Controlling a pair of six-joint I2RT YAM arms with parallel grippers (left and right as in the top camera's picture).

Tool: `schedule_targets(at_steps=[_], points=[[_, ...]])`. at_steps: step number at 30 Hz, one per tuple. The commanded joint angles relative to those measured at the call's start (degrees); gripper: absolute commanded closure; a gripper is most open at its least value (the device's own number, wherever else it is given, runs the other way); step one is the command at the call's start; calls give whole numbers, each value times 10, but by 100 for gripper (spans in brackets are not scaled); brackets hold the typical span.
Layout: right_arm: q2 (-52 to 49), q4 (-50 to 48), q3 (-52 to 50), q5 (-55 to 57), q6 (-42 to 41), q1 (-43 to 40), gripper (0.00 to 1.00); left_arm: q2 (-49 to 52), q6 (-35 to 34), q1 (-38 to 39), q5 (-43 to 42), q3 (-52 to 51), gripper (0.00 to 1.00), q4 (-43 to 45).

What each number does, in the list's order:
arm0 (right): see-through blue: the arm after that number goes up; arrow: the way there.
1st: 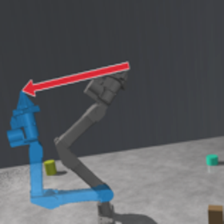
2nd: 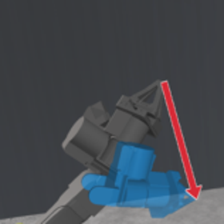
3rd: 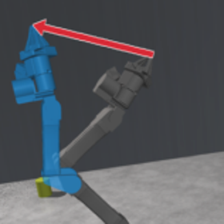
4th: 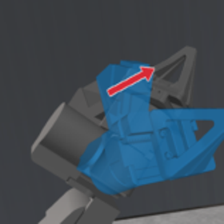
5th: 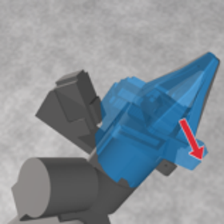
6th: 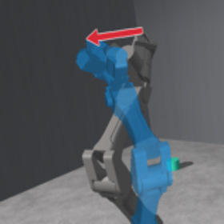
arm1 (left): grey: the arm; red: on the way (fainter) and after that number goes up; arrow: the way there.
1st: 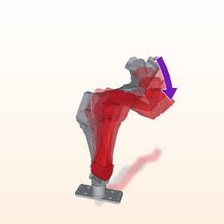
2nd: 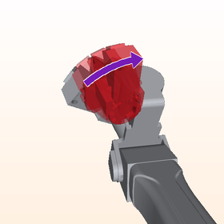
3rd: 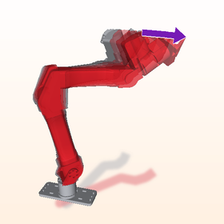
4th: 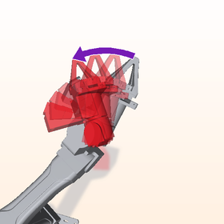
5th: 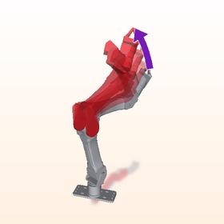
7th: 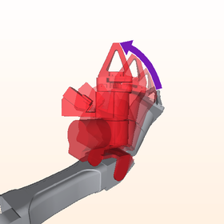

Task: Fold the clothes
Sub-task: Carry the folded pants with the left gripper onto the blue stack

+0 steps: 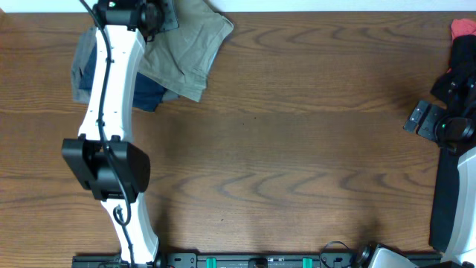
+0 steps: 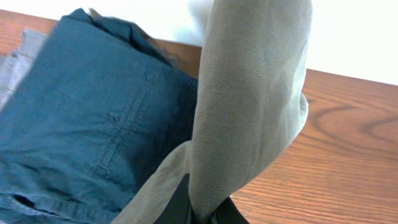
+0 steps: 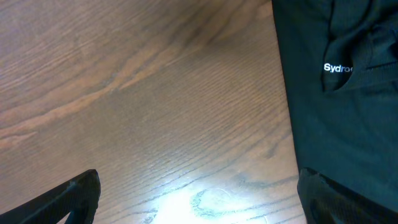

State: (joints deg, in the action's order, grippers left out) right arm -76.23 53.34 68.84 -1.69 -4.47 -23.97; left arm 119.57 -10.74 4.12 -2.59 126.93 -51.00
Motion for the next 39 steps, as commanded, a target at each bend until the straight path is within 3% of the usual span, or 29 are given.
schedule_targets(at_steps=[1,19,39], points=[[5,1,6,2,7,4,1,-52,-10,-2,5,21,94,7],[5,1,6,2,7,3,1,-45,-10,-24,44,15,94,3],[5,1,6,2,7,4,1,68,-10,-111,48,9,94,75]])
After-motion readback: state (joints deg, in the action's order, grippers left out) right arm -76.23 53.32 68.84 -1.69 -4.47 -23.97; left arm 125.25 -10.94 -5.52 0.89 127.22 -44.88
